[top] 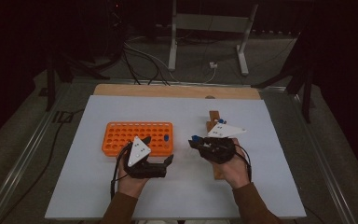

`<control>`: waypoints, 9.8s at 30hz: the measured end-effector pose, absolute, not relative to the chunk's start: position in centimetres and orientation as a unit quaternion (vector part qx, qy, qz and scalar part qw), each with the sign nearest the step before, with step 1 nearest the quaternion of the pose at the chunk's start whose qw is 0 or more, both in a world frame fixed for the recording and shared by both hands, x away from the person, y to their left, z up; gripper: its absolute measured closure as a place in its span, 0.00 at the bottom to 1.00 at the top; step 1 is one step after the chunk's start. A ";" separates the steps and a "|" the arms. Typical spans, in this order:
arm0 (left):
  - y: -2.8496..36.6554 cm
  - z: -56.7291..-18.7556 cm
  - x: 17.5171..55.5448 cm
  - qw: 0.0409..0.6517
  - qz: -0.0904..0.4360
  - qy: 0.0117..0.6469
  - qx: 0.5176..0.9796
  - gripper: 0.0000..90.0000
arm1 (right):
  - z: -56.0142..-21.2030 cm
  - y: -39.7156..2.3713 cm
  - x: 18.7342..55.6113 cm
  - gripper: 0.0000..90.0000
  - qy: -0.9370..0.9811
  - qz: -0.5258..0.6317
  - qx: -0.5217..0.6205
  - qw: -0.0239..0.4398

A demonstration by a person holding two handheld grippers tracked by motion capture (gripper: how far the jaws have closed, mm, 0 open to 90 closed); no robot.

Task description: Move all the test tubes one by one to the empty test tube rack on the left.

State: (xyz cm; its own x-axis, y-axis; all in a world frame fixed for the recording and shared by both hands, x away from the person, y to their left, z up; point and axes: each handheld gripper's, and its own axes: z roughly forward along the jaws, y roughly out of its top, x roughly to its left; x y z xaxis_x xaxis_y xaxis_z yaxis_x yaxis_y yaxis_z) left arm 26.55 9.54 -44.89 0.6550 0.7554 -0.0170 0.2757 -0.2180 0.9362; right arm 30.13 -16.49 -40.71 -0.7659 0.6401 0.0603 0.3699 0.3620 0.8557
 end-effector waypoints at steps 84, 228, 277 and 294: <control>10.3 -45.8 29.0 0.515 0.265 0.355 0.734 0.87 | -42.1 -20.9 28.8 0.00 0.771 0.517 0.328 0.177; 16.1 -46.7 27.4 0.474 0.250 0.448 0.715 0.02 | -46.3 -23.4 31.7 0.85 0.764 0.422 0.417 0.254; 14.4 -46.0 26.8 0.495 0.240 0.399 0.733 0.01 | -40.3 -23.6 29.7 0.85 0.731 0.488 0.391 0.275; 13.1 -45.5 26.2 0.509 0.238 0.378 0.736 0.01 | -41.2 -20.8 29.4 0.85 0.759 0.495 0.362 0.218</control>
